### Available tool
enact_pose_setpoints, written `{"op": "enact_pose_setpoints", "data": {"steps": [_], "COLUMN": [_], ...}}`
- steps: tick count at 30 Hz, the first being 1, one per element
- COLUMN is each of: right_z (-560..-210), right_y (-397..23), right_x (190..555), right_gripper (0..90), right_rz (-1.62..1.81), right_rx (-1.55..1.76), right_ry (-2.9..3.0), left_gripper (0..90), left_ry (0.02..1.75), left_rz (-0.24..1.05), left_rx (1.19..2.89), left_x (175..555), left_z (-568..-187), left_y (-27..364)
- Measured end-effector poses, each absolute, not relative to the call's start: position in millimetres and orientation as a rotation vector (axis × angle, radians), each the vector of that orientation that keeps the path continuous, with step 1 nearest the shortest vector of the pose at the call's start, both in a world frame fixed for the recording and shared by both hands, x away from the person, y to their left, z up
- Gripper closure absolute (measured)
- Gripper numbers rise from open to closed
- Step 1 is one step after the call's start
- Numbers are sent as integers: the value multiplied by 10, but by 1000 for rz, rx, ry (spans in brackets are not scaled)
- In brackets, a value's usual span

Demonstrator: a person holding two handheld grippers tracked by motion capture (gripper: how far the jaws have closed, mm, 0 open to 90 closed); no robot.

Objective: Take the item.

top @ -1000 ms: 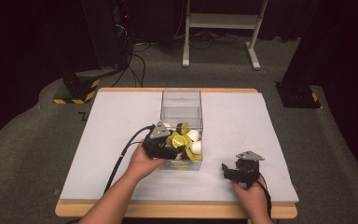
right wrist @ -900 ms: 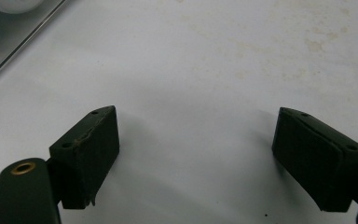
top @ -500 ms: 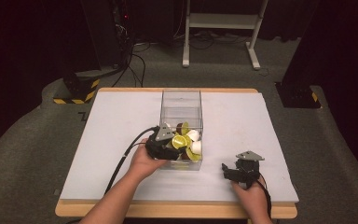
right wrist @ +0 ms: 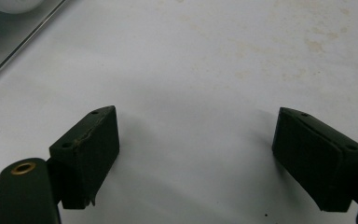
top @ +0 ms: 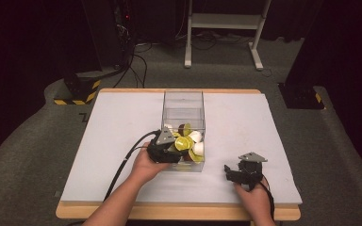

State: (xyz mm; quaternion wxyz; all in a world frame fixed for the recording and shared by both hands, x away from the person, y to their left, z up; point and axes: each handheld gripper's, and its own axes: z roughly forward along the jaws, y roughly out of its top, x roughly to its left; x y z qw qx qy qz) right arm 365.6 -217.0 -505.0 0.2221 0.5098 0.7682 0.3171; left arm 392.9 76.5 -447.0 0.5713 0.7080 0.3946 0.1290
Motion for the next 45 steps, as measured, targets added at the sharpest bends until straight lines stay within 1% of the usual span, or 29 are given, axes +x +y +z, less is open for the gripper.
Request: {"op": "enact_pose_setpoints", "data": {"steps": [2, 12, 21, 32, 45], "right_z": [-5051, -5050, -5050, -5050, -5050], "right_y": [-2170, -2170, -2169, -2169, -2169], "right_x": [3656, 3656, 3656, 3656, 3657], "right_gripper": [147, 147, 147, 147, 147], "right_rz": [876, 875, 876, 875, 875], "right_rx": [1408, 1408, 1408, 1409, 1408], "right_ry": [2122, 2122, 2123, 2123, 2123], "left_gripper": [400, 401, 401, 401, 402], "left_ry": [918, 922, 931, 914, 910], "left_rz": [318, 310, 271, 256, 271], "left_rx": [1655, 1598, 1549, 1502, 1463], "left_x": [3918, 3884, 3855, 3804, 3744], "left_z": [-4471, -4423, -4387, -4325, -4235], "left_y": [781, 850, 897, 957, 1090]}}
